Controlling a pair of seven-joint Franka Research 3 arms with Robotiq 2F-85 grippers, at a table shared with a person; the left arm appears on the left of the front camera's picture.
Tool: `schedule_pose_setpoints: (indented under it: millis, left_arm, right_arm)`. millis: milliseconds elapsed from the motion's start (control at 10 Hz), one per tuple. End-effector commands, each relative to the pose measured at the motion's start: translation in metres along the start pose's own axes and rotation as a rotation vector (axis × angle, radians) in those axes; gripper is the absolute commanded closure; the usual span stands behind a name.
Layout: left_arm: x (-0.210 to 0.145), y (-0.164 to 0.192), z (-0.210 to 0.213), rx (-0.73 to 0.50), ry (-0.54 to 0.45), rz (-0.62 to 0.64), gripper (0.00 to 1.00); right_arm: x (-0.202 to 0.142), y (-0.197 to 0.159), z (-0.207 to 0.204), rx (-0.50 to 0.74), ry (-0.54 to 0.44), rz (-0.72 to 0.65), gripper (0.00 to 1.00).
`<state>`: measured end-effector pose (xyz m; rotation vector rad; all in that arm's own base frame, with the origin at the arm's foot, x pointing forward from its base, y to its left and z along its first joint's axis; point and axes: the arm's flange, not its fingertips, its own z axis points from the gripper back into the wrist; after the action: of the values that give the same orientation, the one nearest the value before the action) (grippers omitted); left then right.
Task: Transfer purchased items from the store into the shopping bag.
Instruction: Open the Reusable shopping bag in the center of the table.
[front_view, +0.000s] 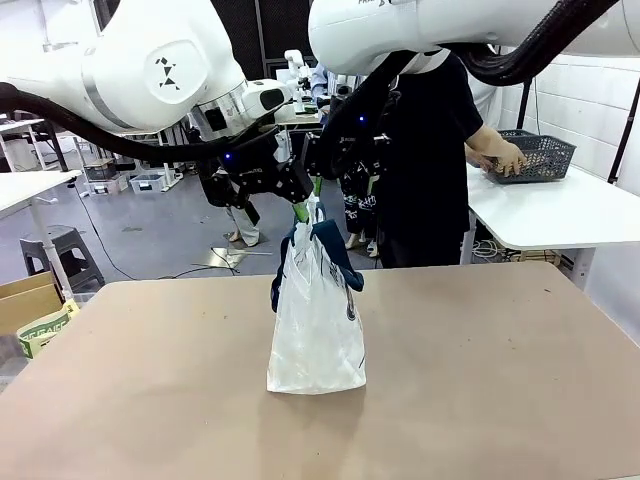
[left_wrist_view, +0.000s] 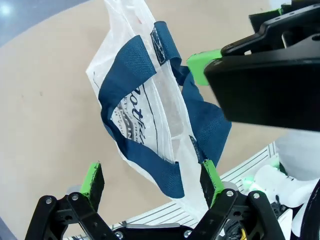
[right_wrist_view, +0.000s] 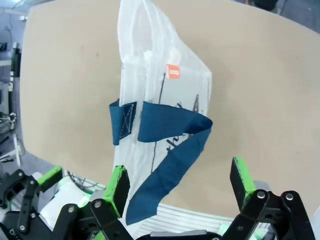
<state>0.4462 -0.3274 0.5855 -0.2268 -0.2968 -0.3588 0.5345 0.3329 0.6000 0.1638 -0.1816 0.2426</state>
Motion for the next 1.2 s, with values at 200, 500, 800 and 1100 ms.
schedule_pose_setpoints:
  millis: [200, 500, 800, 1100]
  left_arm:
    - [0.0, -0.005, -0.009, -0.015, 0.029, 0.046, 0.0]
    - [0.001, -0.002, -0.022, -0.008, 0.059, 0.068, 0.0]
    - [0.004, 0.005, -0.037, 0.023, 0.076, 0.12, 0.0]
    - [0.005, 0.01, -0.051, 0.063, 0.111, 0.16, 0.0]
  right_arm:
    - [0.006, 0.003, -0.018, 0.035, 0.077, -0.003, 0.0]
    - [0.007, 0.001, -0.034, 0.045, 0.13, -0.012, 0.0]
    - [0.006, -0.004, -0.044, 0.052, 0.169, -0.023, 0.0]
    - [0.006, -0.004, -0.053, 0.054, 0.204, -0.022, 0.0]
